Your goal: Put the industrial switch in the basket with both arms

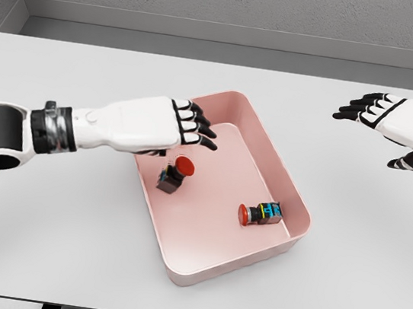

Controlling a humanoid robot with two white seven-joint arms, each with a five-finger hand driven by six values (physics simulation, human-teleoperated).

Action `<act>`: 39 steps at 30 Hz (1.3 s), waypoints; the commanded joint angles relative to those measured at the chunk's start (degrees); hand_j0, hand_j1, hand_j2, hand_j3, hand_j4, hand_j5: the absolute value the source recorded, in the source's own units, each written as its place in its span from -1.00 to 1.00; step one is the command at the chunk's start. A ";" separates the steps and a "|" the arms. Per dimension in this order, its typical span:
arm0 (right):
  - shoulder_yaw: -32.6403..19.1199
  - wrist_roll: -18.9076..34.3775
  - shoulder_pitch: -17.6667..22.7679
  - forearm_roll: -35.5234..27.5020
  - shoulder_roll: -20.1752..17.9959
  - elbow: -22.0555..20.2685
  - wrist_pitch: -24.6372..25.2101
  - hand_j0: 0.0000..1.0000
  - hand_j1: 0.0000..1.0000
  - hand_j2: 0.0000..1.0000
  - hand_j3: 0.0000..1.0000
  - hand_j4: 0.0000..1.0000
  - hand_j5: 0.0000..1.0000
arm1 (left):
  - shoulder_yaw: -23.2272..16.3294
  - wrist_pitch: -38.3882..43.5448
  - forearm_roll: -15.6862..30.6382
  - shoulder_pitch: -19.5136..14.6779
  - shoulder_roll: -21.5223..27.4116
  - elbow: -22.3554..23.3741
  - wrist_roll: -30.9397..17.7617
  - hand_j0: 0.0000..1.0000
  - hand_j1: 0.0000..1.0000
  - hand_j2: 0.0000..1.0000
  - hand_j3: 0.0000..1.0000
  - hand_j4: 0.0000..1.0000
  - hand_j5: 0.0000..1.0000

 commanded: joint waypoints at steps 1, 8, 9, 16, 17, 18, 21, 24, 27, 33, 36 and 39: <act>0.07 -0.03 0.00 -0.28 -0.07 -0.10 0.14 1.00 1.00 1.00 1.00 1.00 1.00 | -0.71 0.09 -0.19 -0.09 -0.84 -0.01 0.04 1.00 1.00 1.00 1.00 1.00 1.00; 0.07 -0.03 0.79 -0.28 0.02 -0.54 0.05 1.00 1.00 1.00 1.00 1.00 1.00 | -0.27 0.09 1.82 -2.90 0.21 0.08 0.39 1.00 1.00 1.00 1.00 1.00 1.00; 0.16 -0.03 0.88 -0.36 0.02 -0.98 0.05 1.00 1.00 1.00 1.00 1.00 1.00 | -0.10 0.09 3.32 -2.99 1.97 0.08 0.39 1.00 1.00 1.00 1.00 1.00 1.00; 0.07 -0.03 1.14 -0.28 0.02 -1.07 0.05 1.00 1.00 1.00 1.00 1.00 1.00 | 5.00 0.09 16.32 -1.32 15.42 0.08 0.39 1.00 1.00 1.00 1.00 1.00 1.00; 0.07 -0.03 1.14 -0.37 0.02 -1.07 0.05 1.00 1.00 1.00 1.00 1.00 1.00 | 5.79 0.09 16.85 -0.97 16.56 0.08 0.48 1.00 1.00 1.00 1.00 1.00 1.00; 0.16 -0.03 1.14 -0.37 0.02 -1.07 0.05 1.00 1.00 1.00 1.00 1.00 1.00 | 6.93 0.09 17.91 0.00 17.97 0.26 0.48 1.00 1.00 1.00 1.00 1.00 1.00; 0.16 -0.03 1.14 -0.37 0.02 -1.07 0.05 1.00 1.00 1.00 1.00 1.00 1.00 | 10.89 0.09 20.02 4.66 20.78 1.84 0.39 1.00 1.00 1.00 1.00 1.00 1.00; 0.16 -0.03 1.14 -0.37 0.02 -1.07 0.05 1.00 1.00 1.00 1.00 1.00 1.00 | 12.21 0.09 20.37 5.54 21.05 5.88 0.39 1.00 1.00 1.00 1.00 1.00 1.00; 0.16 -0.03 1.14 -0.37 0.02 -1.07 0.05 1.00 1.00 1.00 1.00 1.00 1.00 | 12.65 0.09 20.46 7.38 21.05 7.03 0.39 1.00 1.00 1.00 1.00 1.00 1.00; 0.16 -0.03 1.41 -0.37 0.02 -1.07 0.05 1.00 1.00 1.00 1.00 1.00 1.00 | 13.09 0.09 20.02 8.70 20.52 7.55 0.04 1.00 1.00 1.00 1.00 1.00 1.00; 0.16 -0.03 1.41 -0.37 0.02 -1.07 -0.03 1.00 1.00 1.00 1.00 1.00 1.00 | 13.09 0.09 20.02 8.96 19.99 9.31 0.04 1.00 1.00 1.00 1.00 1.00 1.00; 0.16 -0.03 1.41 -0.37 0.02 -1.07 -0.03 1.00 1.00 1.00 1.00 1.00 1.00 | 13.09 0.09 19.49 8.96 19.20 9.49 -0.05 1.00 1.00 1.00 1.00 1.00 1.00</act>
